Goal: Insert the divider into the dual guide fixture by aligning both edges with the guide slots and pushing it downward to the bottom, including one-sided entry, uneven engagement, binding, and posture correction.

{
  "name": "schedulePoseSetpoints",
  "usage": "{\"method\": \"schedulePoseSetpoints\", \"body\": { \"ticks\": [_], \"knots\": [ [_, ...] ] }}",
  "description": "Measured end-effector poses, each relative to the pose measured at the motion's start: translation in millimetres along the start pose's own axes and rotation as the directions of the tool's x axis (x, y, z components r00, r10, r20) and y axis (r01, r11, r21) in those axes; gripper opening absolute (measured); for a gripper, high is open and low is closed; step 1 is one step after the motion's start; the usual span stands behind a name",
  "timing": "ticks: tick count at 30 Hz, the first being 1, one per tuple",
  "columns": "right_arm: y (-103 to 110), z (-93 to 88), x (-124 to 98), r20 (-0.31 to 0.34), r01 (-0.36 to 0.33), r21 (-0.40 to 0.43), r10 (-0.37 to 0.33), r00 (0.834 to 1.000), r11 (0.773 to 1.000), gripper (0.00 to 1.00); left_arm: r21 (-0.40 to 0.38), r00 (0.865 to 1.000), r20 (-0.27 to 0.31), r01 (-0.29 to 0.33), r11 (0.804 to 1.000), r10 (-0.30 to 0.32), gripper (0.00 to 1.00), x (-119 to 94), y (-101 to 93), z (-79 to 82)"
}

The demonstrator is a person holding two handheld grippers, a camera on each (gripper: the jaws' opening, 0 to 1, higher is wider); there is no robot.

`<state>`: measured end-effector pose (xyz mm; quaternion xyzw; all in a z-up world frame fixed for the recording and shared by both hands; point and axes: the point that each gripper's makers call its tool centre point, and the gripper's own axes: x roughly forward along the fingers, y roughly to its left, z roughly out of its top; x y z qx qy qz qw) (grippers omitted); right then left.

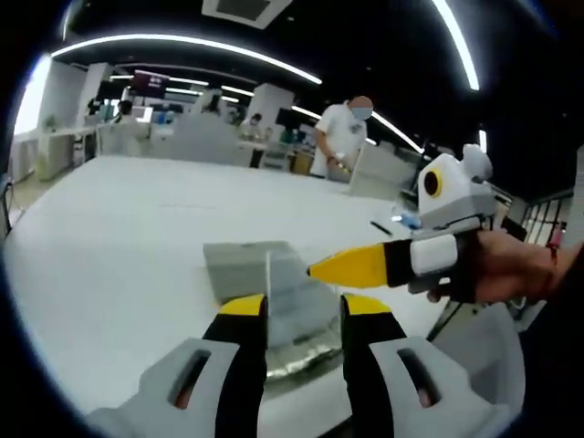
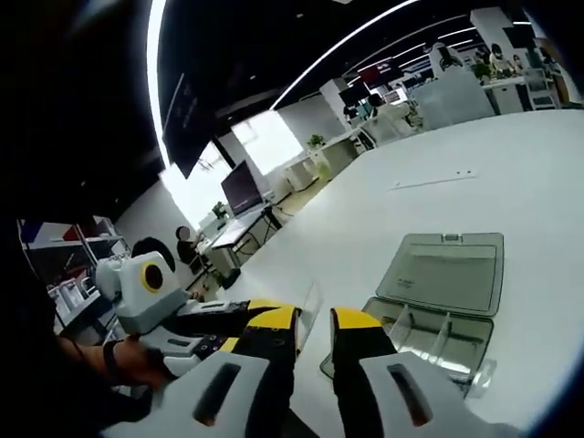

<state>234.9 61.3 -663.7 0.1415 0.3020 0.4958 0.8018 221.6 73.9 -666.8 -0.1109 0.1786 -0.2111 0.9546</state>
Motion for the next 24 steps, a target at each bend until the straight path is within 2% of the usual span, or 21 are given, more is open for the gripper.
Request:
{"method": "schedulePoseSetpoints", "body": {
  "ticks": [8,10,11,13,14,15,16,18,24],
  "knots": [
    [0.5,2.3,0.6,0.011,-0.002,0.021,0.002,1.000,1.000,0.06,0.000,1.000,-0.001,0.005,1.000,-0.005,0.29,0.5,-1.5,0.2],
    [1.4,1.8,0.8,0.009,-0.007,0.029,0.007,1.000,1.000,0.00,-0.001,1.000,-0.003,0.004,1.000,-0.004,0.29,0.5,-1.6,-0.3],
    [2.8,1.7,0.5,0.007,-0.014,0.038,0.013,1.000,0.999,0.00,-0.001,1.000,-0.003,0.003,1.000,-0.003,0.27,0.6,-1.6,-0.5],
    [2.0,5.1,0.2,0.021,-0.012,0.048,0.011,1.000,0.999,0.00,0.002,1.000,-0.005,0.014,1.000,-0.014,0.10,-0.1,-3.0,-0.6],
    [1.4,5.6,0.0,0.021,-0.009,0.047,0.008,1.000,0.999,0.00,-0.010,1.000,0.003,0.016,1.000,-0.016,0.14,0.4,-3.8,0.4],
    [1.2,5.3,0.0,0.022,-0.005,0.042,0.004,1.000,0.999,0.00,-0.006,1.000,0.003,0.013,1.000,-0.013,0.22,0.9,-3.8,0.1],
    [0.4,4.9,-0.4,0.020,0.001,0.030,-0.002,1.000,1.000,0.00,0.010,1.000,-0.007,0.008,1.000,-0.008,0.26,1.6,-4.0,-1.4],
    [0.5,3.8,-0.9,0.017,0.002,0.026,-0.003,1.000,1.000,0.00,0.029,1.000,-0.026,0.012,1.000,-0.011,0.24,1.7,-4.6,-4.3],
    [0.2,1.7,-1.4,0.012,0.003,0.020,-0.004,1.000,1.000,0.00,0.032,1.000,-0.026,0.010,0.999,-0.009,0.25,1.5,-3.9,-4.8]
  ]
}}
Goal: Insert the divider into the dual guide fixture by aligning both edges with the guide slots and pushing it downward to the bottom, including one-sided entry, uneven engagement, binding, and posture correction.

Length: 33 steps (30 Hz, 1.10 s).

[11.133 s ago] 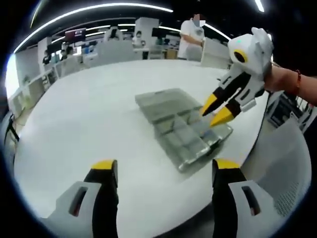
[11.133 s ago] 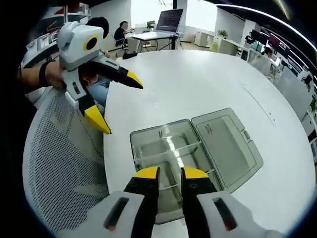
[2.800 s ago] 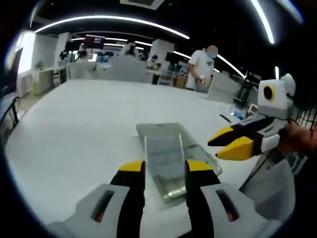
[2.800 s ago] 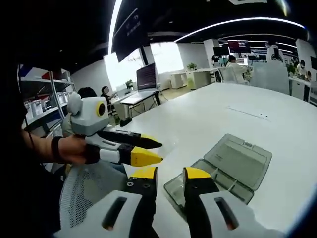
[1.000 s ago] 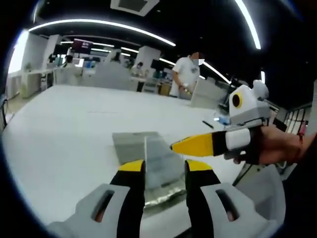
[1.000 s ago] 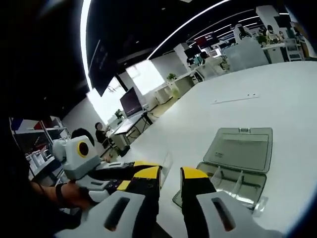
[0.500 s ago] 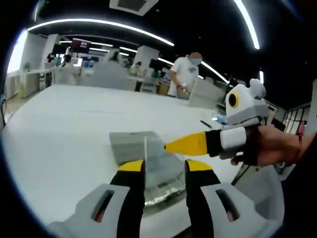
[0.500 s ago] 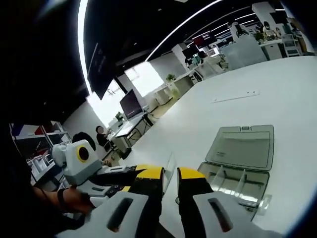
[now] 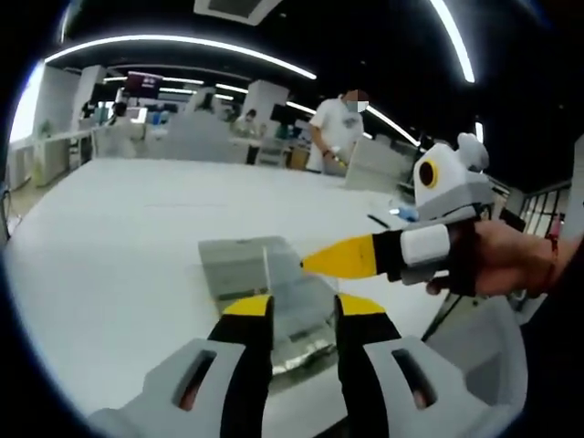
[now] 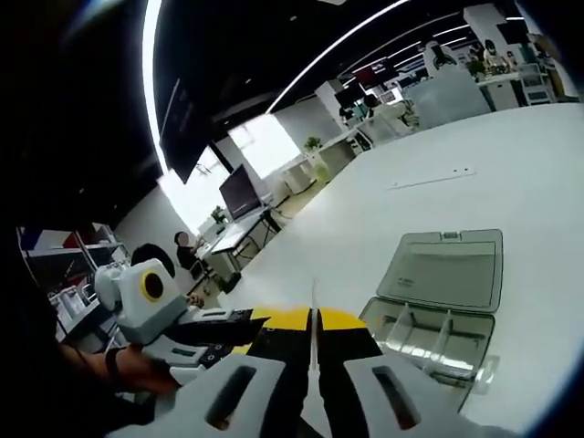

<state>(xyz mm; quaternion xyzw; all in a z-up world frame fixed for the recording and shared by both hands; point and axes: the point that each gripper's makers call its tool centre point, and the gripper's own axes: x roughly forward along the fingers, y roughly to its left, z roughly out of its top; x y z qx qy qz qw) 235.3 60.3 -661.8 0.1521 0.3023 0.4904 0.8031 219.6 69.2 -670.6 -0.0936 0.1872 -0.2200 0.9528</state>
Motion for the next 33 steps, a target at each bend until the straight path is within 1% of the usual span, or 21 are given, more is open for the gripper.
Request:
{"method": "schedulePoseSetpoints", "body": {
  "ticks": [4,9,13,15,17,20,21,26,27,30,33],
  "knots": [
    [0.0,-1.9,-0.1,-0.007,0.004,-0.015,-0.004,1.000,1.000,0.00,0.009,1.000,-0.002,0.000,1.000,0.000,0.25,-0.4,0.1,1.1],
    [-0.8,-2.4,-0.9,-0.014,0.009,-0.051,-0.010,1.000,0.999,0.00,0.063,1.000,-0.017,0.003,0.998,-0.002,0.25,-2.1,2.5,3.8],
    [-1.0,-4.1,-1.7,-0.025,0.009,-0.088,-0.011,1.000,0.996,0.00,0.087,1.000,-0.018,0.006,0.996,-0.004,0.24,-3.4,4.7,8.3],
    [-0.8,-5.0,-2.4,-0.032,0.008,-0.110,-0.011,0.999,0.994,0.00,0.119,1.000,-0.027,0.014,0.993,-0.011,0.24,-3.9,4.4,10.4],
    [-1.7,-6.0,-3.2,-0.040,0.015,-0.144,-0.021,0.999,0.989,0.00,0.157,0.999,-0.033,0.024,0.987,-0.019,0.24,-4.1,3.6,12.5],
    [0.3,-7.2,-4.0,-0.051,0.013,-0.177,-0.023,0.998,0.984,0.00,0.212,0.998,-0.060,0.042,0.976,-0.030,0.23,-4.2,3.5,12.0],
    [0.7,-7.1,-4.3,-0.055,0.012,-0.194,-0.023,0.998,0.981,0.00,0.211,0.998,-0.063,0.042,0.977,-0.030,0.23,-4.4,4.1,12.2],
    [4.1,-8.9,-5.4,-0.071,-0.004,-0.217,-0.012,0.997,0.976,0.00,0.246,0.997,-0.067,0.053,0.968,-0.037,0.23,-6.7,4.8,14.8],
    [5.1,-9.8,-5.3,-0.081,-0.013,-0.228,-0.006,0.997,0.974,0.00,0.267,0.996,-0.077,0.062,0.962,-0.043,0.23,-7.7,3.6,14.2],
    [7.2,-11.9,-5.4,-0.099,-0.027,-0.263,0.001,0.995,0.964,0.00,0.291,0.995,-0.087,0.065,0.954,-0.042,0.23,-9.8,2.8,14.8],
    [10.2,-14.1,-5.2,-0.115,-0.049,-0.297,0.016,0.993,0.954,0.00,0.334,0.993,-0.114,0.079,0.939,-0.043,0.23,-12.0,2.6,12.3]
  ]
}}
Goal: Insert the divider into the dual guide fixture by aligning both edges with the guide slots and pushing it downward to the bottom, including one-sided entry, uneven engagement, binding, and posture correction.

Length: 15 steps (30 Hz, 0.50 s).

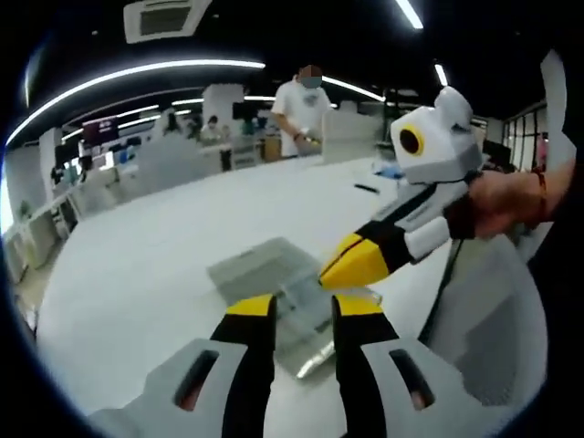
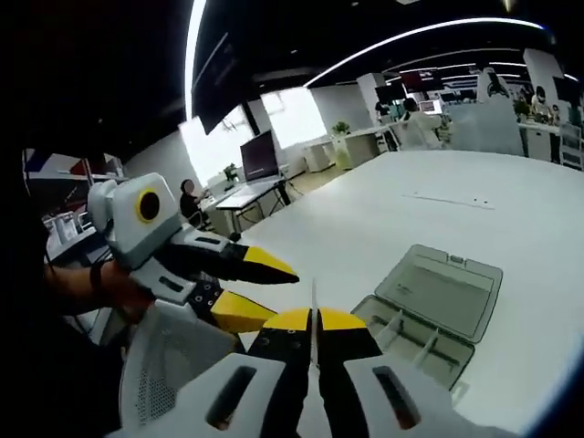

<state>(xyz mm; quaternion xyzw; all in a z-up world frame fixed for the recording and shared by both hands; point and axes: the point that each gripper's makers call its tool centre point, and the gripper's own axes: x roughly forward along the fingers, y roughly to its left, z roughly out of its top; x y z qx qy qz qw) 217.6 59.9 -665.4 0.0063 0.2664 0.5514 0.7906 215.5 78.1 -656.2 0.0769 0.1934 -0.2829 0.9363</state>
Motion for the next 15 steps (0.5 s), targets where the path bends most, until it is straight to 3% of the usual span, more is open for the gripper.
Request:
{"method": "schedulePoseSetpoints", "body": {
  "ticks": [7,15],
  "knots": [
    [-0.8,-2.2,0.3,-0.018,0.003,-0.107,-0.005,1.000,0.994,0.00,0.041,0.999,-0.029,0.013,0.999,-0.012,0.23,-3.1,0.2,-3.5],
    [2.4,-6.3,-4.3,-0.030,-0.035,-0.135,0.032,0.999,0.990,0.00,0.111,0.999,-0.040,0.029,0.993,-0.025,0.23,-5.0,-4.5,2.3]
  ]
}}
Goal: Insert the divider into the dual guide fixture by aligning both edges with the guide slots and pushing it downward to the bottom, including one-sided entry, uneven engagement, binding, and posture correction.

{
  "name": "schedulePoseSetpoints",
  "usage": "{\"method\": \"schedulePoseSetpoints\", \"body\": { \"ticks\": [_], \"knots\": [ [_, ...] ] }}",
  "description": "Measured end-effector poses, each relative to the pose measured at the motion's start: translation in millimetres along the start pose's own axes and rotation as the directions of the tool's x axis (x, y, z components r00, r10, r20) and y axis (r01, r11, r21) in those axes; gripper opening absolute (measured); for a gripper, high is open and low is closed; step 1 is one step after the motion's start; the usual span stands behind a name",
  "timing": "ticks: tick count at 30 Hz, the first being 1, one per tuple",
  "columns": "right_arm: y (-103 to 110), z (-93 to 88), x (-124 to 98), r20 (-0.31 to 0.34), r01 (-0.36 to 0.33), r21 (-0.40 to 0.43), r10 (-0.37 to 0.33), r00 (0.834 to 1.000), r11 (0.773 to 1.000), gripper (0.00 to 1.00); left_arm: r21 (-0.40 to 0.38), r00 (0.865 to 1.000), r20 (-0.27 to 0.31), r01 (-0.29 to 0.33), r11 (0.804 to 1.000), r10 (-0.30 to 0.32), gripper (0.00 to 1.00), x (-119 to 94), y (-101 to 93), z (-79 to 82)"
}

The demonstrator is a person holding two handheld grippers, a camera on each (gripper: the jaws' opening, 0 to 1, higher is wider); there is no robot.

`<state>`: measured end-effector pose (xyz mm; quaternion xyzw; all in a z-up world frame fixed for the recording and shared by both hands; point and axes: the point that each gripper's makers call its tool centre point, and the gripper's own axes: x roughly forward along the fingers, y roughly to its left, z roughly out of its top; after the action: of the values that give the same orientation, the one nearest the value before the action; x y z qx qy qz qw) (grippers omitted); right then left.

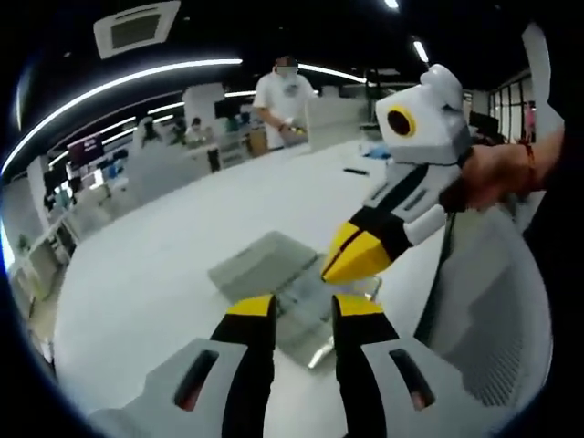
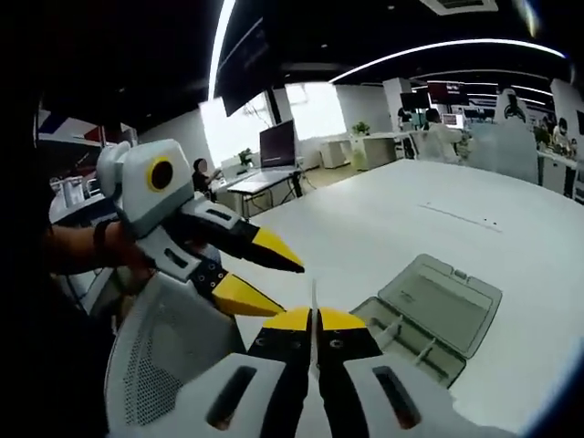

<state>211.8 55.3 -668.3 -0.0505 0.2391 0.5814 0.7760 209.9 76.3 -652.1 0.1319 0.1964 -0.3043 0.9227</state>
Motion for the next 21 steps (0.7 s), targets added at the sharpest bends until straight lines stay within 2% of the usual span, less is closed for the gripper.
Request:
{"method": "schedulePoseSetpoints", "body": {
  "ticks": [4,9,14,18,21],
  "knots": [
    [2.0,-1.4,-1.2,0.000,-0.019,-0.016,0.019,1.000,1.000,0.00,0.051,1.000,-0.019,0.023,0.998,-0.022,0.23,0.9,-3.5,1.5],
    [5.0,-0.9,-0.7,-0.014,-0.056,-0.133,0.054,0.998,0.990,0.00,0.108,0.998,-0.034,0.053,0.993,-0.050,0.23,2.6,-7.8,2.1],
    [7.1,-0.1,0.0,-0.028,-0.073,-0.165,0.069,0.997,0.984,0.00,0.192,0.993,-0.086,0.090,0.977,-0.074,0.22,3.3,-8.8,-1.7],
    [14.6,-0.7,2.0,-0.043,-0.114,-0.230,0.106,0.993,0.967,0.00,0.232,0.988,-0.100,0.138,0.963,-0.118,0.22,3.6,-11.4,-3.3],
    [16.1,-2.4,3.5,-0.060,-0.118,-0.253,0.106,0.993,0.960,0.00,0.254,0.987,-0.108,0.144,0.956,-0.120,0.21,3.0,-9.8,-3.0]
  ]
}}
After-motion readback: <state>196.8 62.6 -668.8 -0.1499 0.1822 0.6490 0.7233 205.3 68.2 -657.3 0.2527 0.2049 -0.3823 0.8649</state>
